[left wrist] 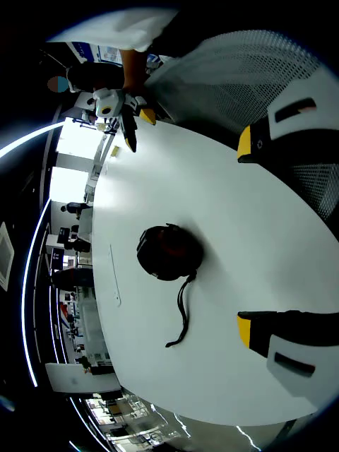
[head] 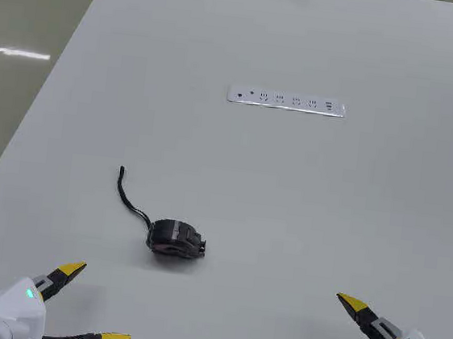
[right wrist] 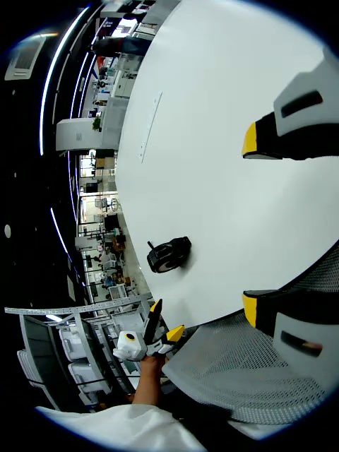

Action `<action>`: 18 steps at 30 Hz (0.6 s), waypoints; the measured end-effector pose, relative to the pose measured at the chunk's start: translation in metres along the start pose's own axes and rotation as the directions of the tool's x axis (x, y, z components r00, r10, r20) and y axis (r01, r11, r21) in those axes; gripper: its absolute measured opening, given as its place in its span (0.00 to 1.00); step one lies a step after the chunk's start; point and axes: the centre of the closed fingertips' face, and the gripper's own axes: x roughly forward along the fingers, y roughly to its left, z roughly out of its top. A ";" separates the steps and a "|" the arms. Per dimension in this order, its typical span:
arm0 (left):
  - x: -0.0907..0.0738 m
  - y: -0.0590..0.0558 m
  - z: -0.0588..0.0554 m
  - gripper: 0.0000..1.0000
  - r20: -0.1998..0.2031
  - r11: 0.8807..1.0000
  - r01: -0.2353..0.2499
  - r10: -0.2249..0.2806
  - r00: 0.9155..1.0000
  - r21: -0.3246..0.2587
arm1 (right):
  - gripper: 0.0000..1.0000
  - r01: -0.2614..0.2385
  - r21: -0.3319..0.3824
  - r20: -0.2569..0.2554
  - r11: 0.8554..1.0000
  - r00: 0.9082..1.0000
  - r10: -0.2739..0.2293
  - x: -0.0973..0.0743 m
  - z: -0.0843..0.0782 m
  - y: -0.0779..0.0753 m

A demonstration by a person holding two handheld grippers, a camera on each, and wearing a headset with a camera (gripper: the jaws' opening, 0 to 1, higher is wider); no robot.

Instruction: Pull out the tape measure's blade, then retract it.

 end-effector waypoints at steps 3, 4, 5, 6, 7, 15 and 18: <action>0.000 0.000 0.000 0.84 -0.003 1.000 0.000 0.000 1.000 0.002 | 0.76 0.001 0.001 -0.001 1.000 1.000 -0.001 0.000 0.000 0.000; 0.000 0.000 0.000 0.84 -0.002 1.000 0.001 -0.001 1.000 0.002 | 0.76 0.002 -0.001 -0.001 1.000 1.000 -0.002 0.000 0.000 -0.001; 0.000 0.000 -0.001 0.84 -0.002 1.000 0.002 -0.002 1.000 0.001 | 0.76 0.000 0.001 0.000 1.000 1.000 0.000 0.000 0.000 -0.001; 0.000 0.001 -0.001 0.84 -0.002 1.000 0.002 -0.002 1.000 0.002 | 0.76 0.000 0.000 -0.001 1.000 1.000 0.000 0.000 0.000 0.000; -0.001 0.001 0.000 0.84 -0.001 1.000 0.003 -0.003 1.000 0.002 | 0.76 0.000 -0.002 -0.001 1.000 1.000 0.000 0.000 0.000 -0.001; -0.001 0.001 0.000 0.84 0.004 1.000 0.003 -0.003 1.000 0.001 | 0.76 -0.003 -0.007 -0.007 1.000 1.000 0.003 0.001 -0.001 0.001; -0.001 -0.001 0.001 0.84 0.003 1.000 0.004 -0.004 1.000 0.002 | 0.76 -0.002 -0.006 -0.006 1.000 1.000 0.002 0.000 -0.002 0.001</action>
